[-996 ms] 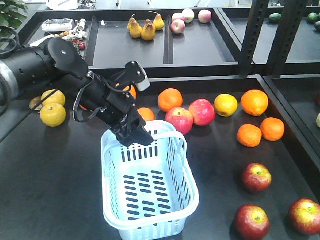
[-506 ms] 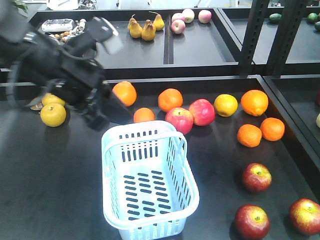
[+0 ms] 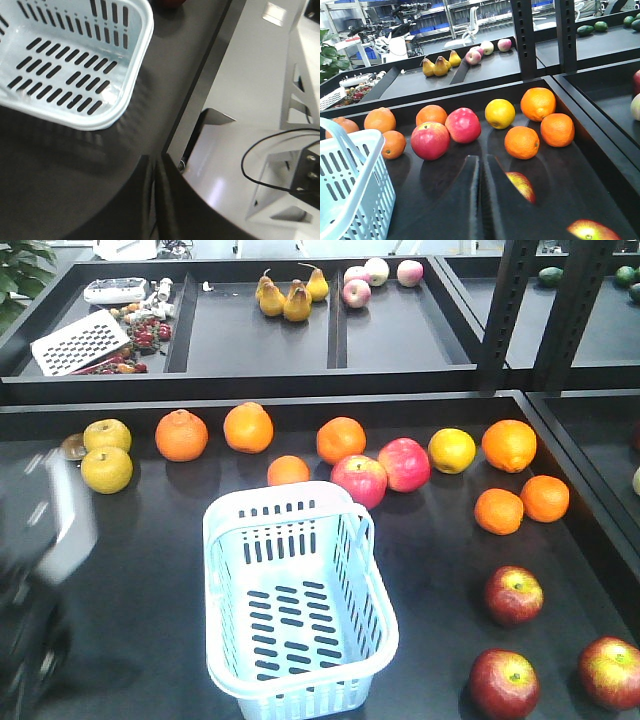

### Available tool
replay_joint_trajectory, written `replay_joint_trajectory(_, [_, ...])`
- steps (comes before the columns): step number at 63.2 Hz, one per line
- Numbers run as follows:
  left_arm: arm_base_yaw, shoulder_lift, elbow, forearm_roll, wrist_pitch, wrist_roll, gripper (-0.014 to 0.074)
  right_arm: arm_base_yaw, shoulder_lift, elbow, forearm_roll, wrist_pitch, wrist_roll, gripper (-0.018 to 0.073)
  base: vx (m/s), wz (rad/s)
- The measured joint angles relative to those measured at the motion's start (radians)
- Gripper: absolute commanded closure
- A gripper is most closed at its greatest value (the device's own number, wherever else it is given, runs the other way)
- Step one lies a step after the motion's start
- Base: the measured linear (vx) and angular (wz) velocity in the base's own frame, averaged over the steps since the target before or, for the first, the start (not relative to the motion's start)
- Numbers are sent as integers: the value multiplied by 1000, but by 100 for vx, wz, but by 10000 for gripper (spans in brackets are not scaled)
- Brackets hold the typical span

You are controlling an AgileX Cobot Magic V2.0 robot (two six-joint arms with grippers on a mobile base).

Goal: Pick three apples into basket with both arms
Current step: 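Open the left gripper and withdraw it from the basket handle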

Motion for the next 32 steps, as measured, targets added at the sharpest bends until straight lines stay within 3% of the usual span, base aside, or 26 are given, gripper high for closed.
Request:
replay_joint_trajectory(23, [0, -395, 566, -131, -513, -48, 605, 0, 0, 0, 0, -1, 0, 564, 0, 0])
replay_joint_trajectory(32, [0, -458, 631, -181, -666, -51, 605, 0, 0, 0, 0, -1, 0, 564, 0, 0])
